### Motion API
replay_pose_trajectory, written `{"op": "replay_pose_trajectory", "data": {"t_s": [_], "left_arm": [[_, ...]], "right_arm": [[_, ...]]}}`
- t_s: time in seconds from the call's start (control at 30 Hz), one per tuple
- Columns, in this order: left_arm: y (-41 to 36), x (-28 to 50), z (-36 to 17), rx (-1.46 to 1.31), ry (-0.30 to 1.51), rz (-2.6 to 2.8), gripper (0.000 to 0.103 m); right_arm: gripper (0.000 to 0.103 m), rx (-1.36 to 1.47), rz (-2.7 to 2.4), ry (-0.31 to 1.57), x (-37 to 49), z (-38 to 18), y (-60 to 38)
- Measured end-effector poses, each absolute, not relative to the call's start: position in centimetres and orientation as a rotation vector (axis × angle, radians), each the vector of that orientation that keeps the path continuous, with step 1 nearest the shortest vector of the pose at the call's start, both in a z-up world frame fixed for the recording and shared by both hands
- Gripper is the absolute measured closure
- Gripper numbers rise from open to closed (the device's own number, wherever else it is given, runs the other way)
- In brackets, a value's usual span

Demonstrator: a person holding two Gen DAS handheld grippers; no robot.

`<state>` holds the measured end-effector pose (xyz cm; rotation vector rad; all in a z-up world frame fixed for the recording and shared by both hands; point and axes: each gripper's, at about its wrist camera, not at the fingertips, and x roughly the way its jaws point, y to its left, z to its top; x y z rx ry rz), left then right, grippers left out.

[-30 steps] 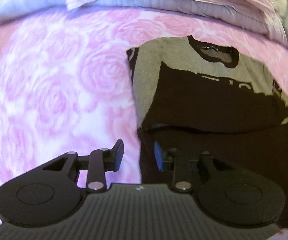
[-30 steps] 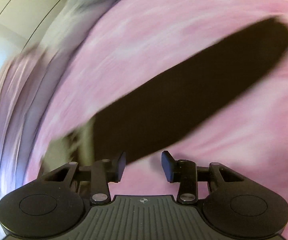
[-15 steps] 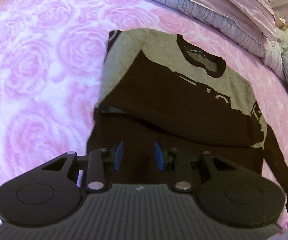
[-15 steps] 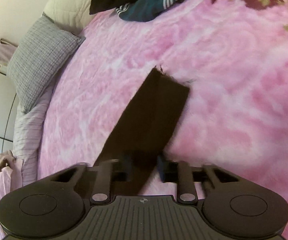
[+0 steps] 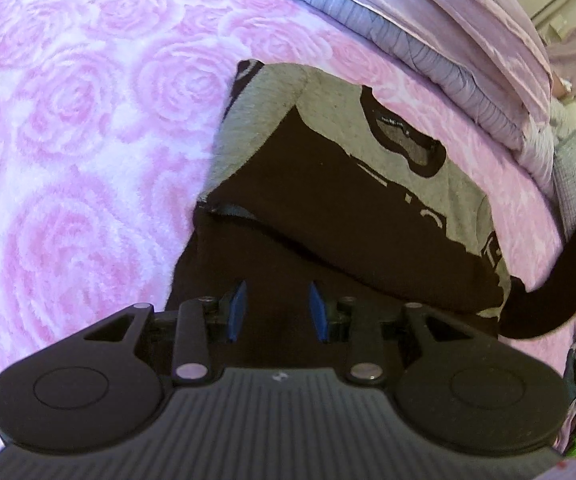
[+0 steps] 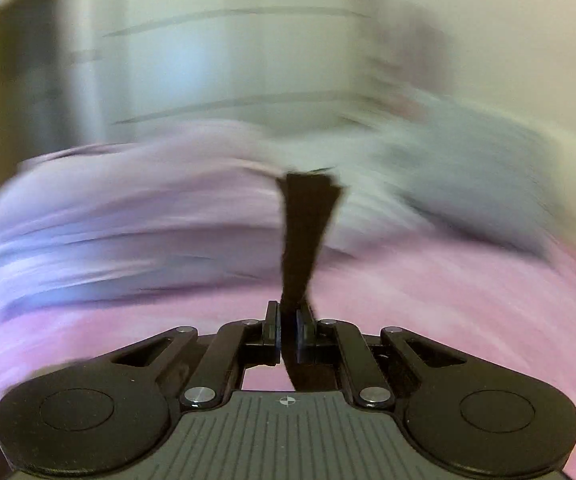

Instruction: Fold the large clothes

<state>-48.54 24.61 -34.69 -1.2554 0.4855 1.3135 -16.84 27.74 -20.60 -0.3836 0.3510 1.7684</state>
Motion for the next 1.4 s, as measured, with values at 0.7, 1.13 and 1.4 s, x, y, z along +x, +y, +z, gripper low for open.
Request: {"op": "replay_pose_trajectory", "data": {"t_s": [0.7,1.13,1.4], "left_arm": [[29.1,-49.7,-36.1,-1.318,0.343,1.258,0.075],[31.5,-49.2,-38.3,-1.379,0.309,1.349,0.081],[29.6,-48.4,-36.3,-1.121,0.430,1.454,0.100]], "right_arm": [[0.042,-1.074,1.642,0.453,-19.3,-34.9,24.8],[0.042,-1.093,1.608,0.417,-17.9,-37.4,25.0],[0.064,-1.178,1.681,0.294,-19.1,-38.7,26.5]]}}
